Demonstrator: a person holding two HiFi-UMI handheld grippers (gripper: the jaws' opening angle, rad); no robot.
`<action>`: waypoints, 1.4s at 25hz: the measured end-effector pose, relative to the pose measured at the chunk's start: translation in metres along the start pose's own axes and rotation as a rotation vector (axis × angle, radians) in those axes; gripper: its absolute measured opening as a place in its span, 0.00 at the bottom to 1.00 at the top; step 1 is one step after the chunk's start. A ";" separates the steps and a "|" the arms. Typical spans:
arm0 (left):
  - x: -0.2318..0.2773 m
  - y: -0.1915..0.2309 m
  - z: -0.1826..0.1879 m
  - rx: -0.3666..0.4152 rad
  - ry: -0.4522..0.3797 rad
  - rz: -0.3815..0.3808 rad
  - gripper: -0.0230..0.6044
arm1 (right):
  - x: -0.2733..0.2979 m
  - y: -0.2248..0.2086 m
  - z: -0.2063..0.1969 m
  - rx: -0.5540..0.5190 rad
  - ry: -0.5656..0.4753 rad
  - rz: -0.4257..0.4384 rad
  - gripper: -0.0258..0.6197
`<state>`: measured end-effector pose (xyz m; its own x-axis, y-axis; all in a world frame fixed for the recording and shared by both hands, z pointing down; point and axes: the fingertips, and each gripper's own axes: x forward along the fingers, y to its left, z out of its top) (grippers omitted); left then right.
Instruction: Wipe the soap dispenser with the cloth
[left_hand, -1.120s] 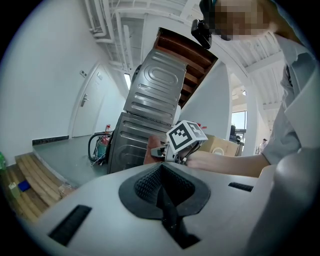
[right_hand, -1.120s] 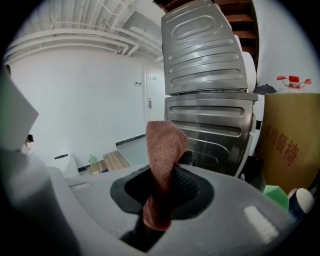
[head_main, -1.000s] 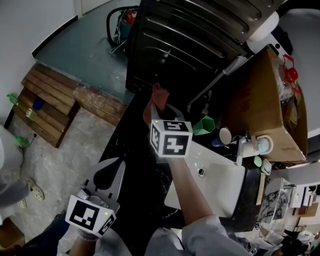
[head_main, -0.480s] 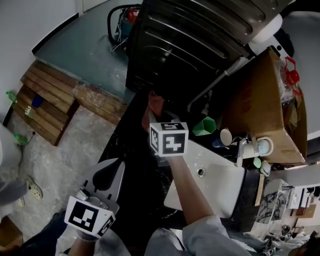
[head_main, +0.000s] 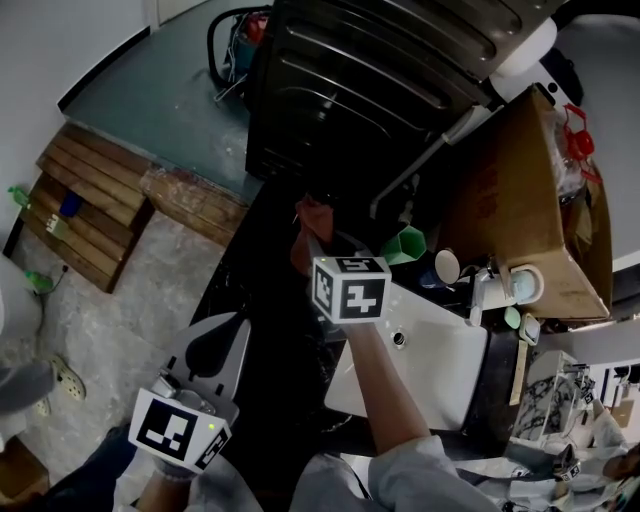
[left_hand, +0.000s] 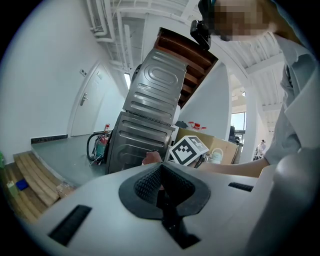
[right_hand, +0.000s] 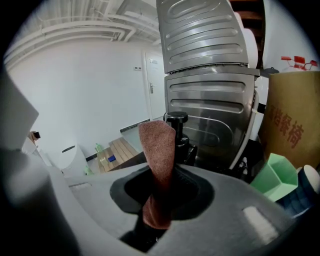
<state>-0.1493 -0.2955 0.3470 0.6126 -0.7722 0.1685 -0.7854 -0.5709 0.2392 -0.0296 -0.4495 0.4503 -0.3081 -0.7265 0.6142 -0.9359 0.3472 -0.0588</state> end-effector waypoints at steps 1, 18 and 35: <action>0.001 -0.001 0.000 0.001 0.000 -0.002 0.04 | -0.003 -0.003 -0.001 0.008 -0.002 -0.003 0.16; 0.014 -0.020 0.003 0.013 0.005 -0.043 0.04 | -0.046 -0.070 0.000 0.067 -0.076 -0.144 0.16; 0.017 -0.017 0.006 0.015 -0.001 -0.039 0.04 | -0.029 -0.054 0.035 -0.124 -0.123 -0.170 0.16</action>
<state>-0.1259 -0.3005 0.3403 0.6427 -0.7496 0.1582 -0.7622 -0.6048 0.2308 0.0242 -0.4679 0.4083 -0.1735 -0.8445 0.5066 -0.9504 0.2783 0.1386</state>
